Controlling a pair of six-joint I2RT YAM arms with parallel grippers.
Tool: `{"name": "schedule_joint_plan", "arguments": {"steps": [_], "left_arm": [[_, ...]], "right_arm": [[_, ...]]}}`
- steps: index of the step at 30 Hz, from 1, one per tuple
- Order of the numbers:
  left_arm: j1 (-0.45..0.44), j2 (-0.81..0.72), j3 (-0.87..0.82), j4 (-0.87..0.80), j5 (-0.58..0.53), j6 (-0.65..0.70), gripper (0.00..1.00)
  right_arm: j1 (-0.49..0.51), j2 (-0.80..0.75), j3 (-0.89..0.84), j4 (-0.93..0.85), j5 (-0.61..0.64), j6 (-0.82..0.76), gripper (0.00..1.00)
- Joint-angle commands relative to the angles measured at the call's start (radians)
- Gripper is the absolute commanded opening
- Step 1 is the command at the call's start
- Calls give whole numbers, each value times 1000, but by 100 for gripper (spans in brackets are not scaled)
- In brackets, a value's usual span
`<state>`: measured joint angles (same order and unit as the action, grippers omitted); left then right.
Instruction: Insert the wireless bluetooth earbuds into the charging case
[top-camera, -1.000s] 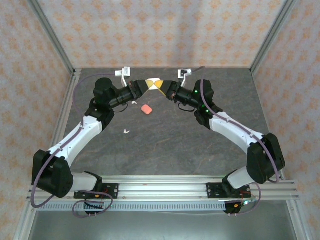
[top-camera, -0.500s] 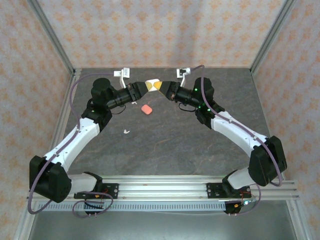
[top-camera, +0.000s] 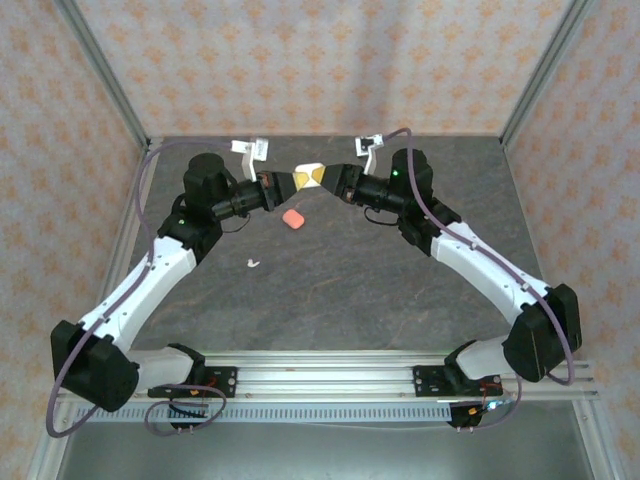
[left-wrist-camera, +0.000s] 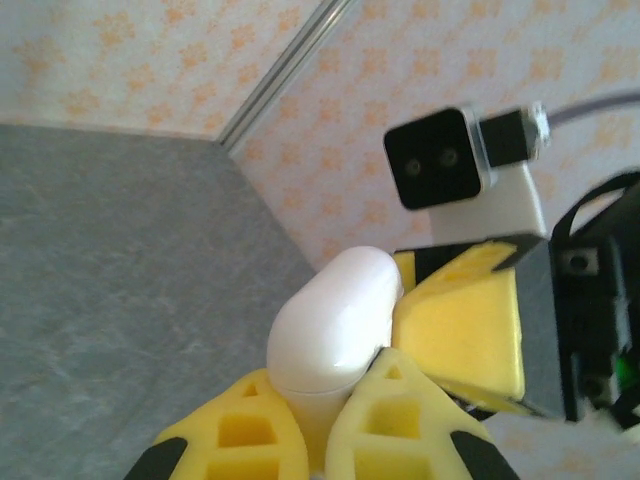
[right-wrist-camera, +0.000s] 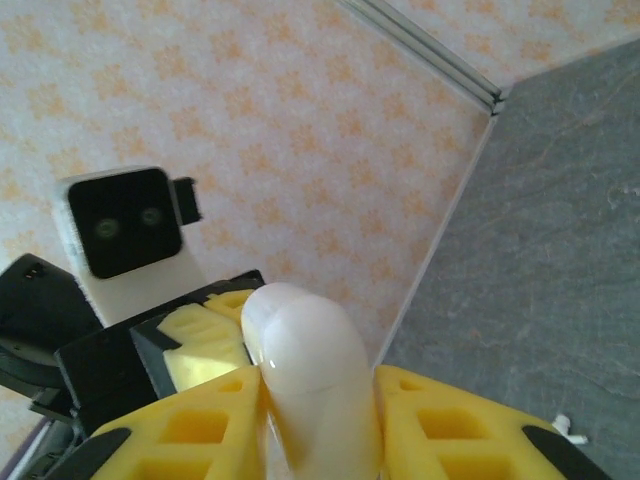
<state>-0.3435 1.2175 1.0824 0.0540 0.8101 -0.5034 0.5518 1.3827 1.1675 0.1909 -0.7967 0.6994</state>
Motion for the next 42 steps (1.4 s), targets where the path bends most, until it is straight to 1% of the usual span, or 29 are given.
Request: {"name": "schedule_joint_plan", "arguments": {"steps": [1,4,6,12,16,18,20,23,26,29,31,34,36,38,40,42], "left_arm": [[-64,-83,7,-113,79,292,0],[-74,-121,-16,-128,59,393,0],[-79,-133,-18,-175,36,459,0],[-80,-160,-40,-234,-3,562,0],[-81,-180,-60,-296,-103,615,0],[-79,-190,-66,-344,-166,654,0],[-77,-206,-74,-384,-231,686,0],[-68,-240,-100,-425,-319,711,0],[-63,-276,-143,-451,-410,723,0],[-58,-329,-200,-443,-458,717,0],[-58,-369,-232,-440,-481,717,0],[-57,-431,-268,-446,-518,720,0],[-57,-466,-287,-457,-530,721,0],[-55,-494,-305,-473,-540,721,0],[-56,-519,-322,-480,-545,717,0],[-54,-548,-339,-478,-543,715,0]], "right_arm": [[-4,18,42,-104,39,-63,31],[-10,27,46,-136,36,-61,35],[-16,23,47,-142,36,-53,37],[-36,19,70,-201,29,-53,38],[-36,5,88,-222,-12,-49,39],[-36,-8,112,-274,-12,-66,39],[-38,-12,143,-362,17,-102,41],[-36,27,194,-513,107,-138,44],[-26,132,246,-639,212,-151,43],[6,264,323,-696,285,-189,43],[34,368,413,-731,321,-240,42],[79,528,586,-796,416,-332,42],[103,643,717,-844,479,-390,42],[120,779,881,-917,517,-428,43],[130,921,1068,-1006,532,-436,43],[140,1069,1293,-1117,552,-412,43]]}}
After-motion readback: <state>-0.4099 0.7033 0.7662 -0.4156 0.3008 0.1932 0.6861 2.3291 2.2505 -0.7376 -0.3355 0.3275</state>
